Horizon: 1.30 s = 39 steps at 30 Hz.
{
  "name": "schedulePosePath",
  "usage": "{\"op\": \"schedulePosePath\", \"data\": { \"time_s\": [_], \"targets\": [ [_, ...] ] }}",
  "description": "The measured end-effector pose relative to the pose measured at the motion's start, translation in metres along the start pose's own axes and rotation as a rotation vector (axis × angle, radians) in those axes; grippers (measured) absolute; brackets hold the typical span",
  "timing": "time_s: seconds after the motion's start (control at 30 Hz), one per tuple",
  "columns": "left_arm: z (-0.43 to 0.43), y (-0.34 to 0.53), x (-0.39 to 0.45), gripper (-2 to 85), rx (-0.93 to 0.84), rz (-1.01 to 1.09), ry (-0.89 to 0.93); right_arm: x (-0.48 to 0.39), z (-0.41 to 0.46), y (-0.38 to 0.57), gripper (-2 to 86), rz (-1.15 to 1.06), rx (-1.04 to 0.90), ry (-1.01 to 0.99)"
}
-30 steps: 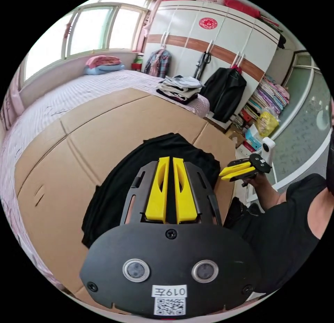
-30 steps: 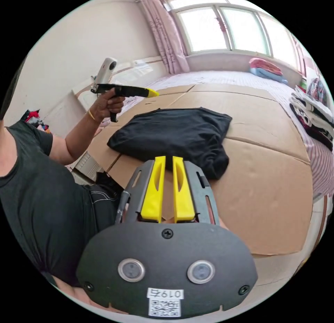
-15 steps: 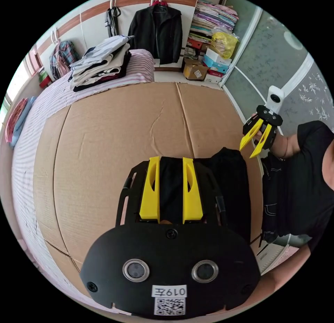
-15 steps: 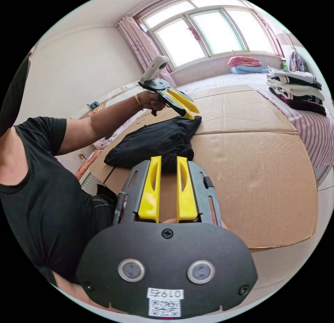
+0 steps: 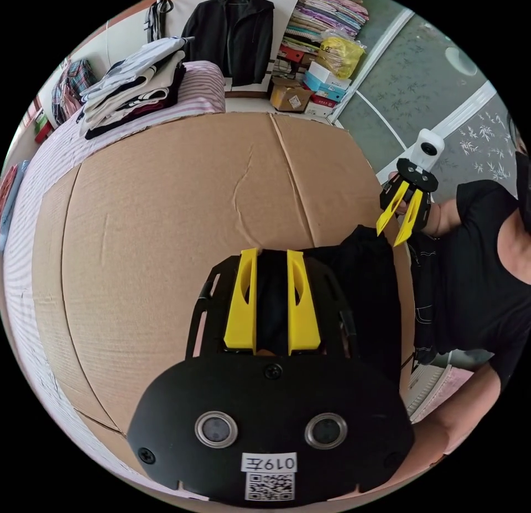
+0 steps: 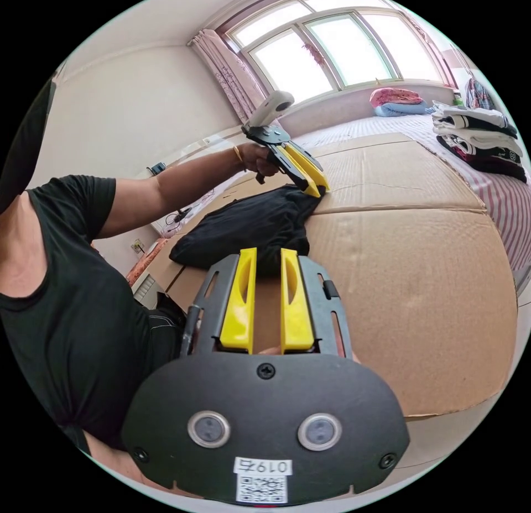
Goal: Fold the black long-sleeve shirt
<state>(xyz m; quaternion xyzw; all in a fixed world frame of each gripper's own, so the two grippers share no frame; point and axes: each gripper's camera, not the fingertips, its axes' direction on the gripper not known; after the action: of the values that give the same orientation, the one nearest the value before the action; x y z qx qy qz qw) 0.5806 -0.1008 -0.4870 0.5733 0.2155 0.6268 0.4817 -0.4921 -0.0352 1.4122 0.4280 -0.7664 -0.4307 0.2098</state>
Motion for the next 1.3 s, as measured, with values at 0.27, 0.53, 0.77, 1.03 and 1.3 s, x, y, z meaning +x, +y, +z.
{"op": "schedulePosePath", "data": {
  "time_s": [0.27,0.53,0.77,1.03,1.3],
  "targets": [
    [-0.014,0.007,-0.016,2.0,0.123,0.026,0.023,0.02,0.017,0.051,7.1,0.001,0.002,0.001],
    [-0.037,0.033,-0.016,1.4,0.245,0.041,0.005,0.028,0.015,0.087,8.0,-0.086,-0.006,0.063],
    [-0.059,0.054,-0.019,0.9,0.358,0.06,0.015,0.054,0.044,0.084,9.1,-0.166,-0.125,-0.051],
    [-0.064,0.058,-0.021,0.7,0.361,0.08,0.008,0.084,0.102,0.071,9.8,-0.228,-0.28,-0.161],
    [-0.067,0.058,-0.03,0.7,0.371,0.078,0.004,0.126,0.156,0.081,8.7,-0.192,-0.421,-0.28]
  ]
}}
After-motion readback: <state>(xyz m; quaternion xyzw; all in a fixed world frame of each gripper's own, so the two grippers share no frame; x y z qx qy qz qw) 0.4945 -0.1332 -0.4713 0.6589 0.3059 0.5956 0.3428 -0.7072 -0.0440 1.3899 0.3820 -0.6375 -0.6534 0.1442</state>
